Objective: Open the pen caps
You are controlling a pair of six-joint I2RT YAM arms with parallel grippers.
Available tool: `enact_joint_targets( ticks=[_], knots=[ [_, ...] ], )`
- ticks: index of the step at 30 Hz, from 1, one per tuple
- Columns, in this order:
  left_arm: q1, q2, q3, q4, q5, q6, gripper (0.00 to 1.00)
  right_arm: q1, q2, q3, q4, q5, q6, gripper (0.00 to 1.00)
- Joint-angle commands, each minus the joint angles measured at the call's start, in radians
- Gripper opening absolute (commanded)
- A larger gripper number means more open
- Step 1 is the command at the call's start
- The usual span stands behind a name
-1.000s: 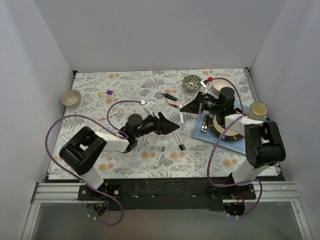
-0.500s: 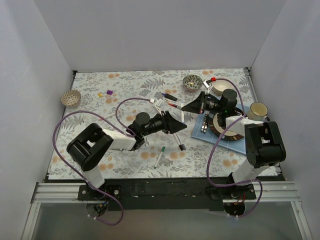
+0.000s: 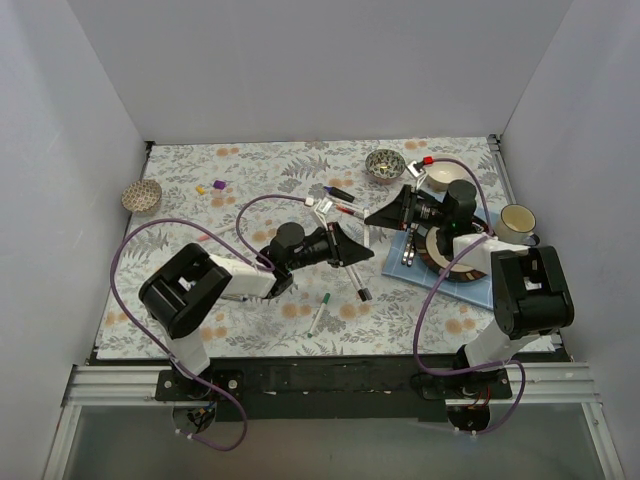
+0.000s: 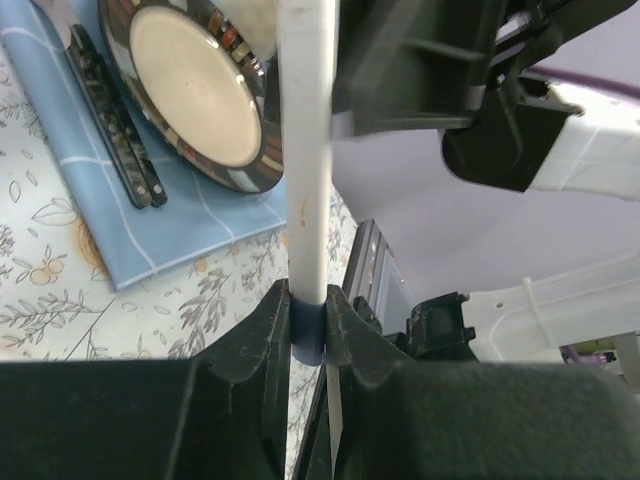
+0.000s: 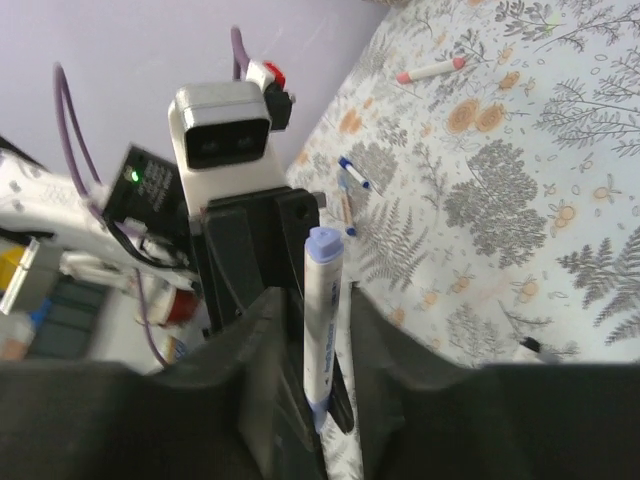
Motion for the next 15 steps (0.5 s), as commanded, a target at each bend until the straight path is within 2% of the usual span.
enact_joint_targets(
  ticks=[1, 2, 3, 4, 5, 6, 7, 8, 10, 11, 12, 13, 14, 15],
  knots=[
    [0.011, -0.075, 0.004, -0.119, 0.037, 0.043, 0.00, -0.011, -0.044, 0.072, -0.077, -0.131, -0.248, 0.55],
    [0.033, -0.086, 0.004, -0.179, 0.064, 0.043, 0.00, -0.015, -0.049, 0.104, -0.165, -0.188, -0.359, 0.69],
    [0.044, -0.096, -0.003, -0.208, 0.112, 0.034, 0.00, -0.020, -0.055, 0.197, -0.529, -0.188, -0.501, 0.72],
    [0.066, -0.119, -0.003, -0.305, 0.134, 0.021, 0.00, -0.021, -0.070, 0.248, -0.730, -0.164, -0.720, 0.76],
    [0.077, -0.135, 0.000, -0.364, 0.150, 0.017, 0.00, -0.012, -0.076, 0.310, -0.954, -0.062, -1.094, 0.78],
    [0.084, -0.147, 0.003, -0.418, 0.166, 0.020, 0.00, -0.006, -0.076, 0.376, -1.174, -0.013, -1.243, 0.79],
    [0.091, -0.180, -0.003, -0.499, 0.196, 0.027, 0.00, -0.003, -0.090, 0.388, -1.238, 0.017, -1.334, 0.80],
    [0.091, -0.196, -0.011, -0.526, 0.212, 0.038, 0.00, 0.003, -0.101, 0.391, -1.280, 0.072, -1.493, 0.80],
    [0.091, -0.220, -0.014, -0.626, 0.265, 0.064, 0.00, 0.008, -0.157, 0.369, -1.370, 0.098, -1.646, 0.81],
    [0.091, -0.227, -0.006, -0.670, 0.287, 0.082, 0.00, 0.018, -0.179, 0.356, -1.410, 0.095, -1.891, 0.84],
    [0.091, -0.225, 0.004, -0.713, 0.307, 0.095, 0.00, 0.029, -0.202, 0.349, -1.492, 0.086, -2.053, 0.88],
    [0.091, -0.225, 0.020, -0.777, 0.328, 0.116, 0.00, 0.043, -0.242, 0.341, -1.692, 0.083, -2.283, 0.96],
    [0.091, -0.219, 0.030, -0.809, 0.368, 0.127, 0.00, 0.072, -0.262, 0.326, -1.790, 0.109, -2.481, 0.98],
    [0.091, -0.218, 0.037, -0.834, 0.385, 0.136, 0.00, 0.089, -0.288, 0.304, -1.835, 0.127, -2.765, 0.98]
  ],
)
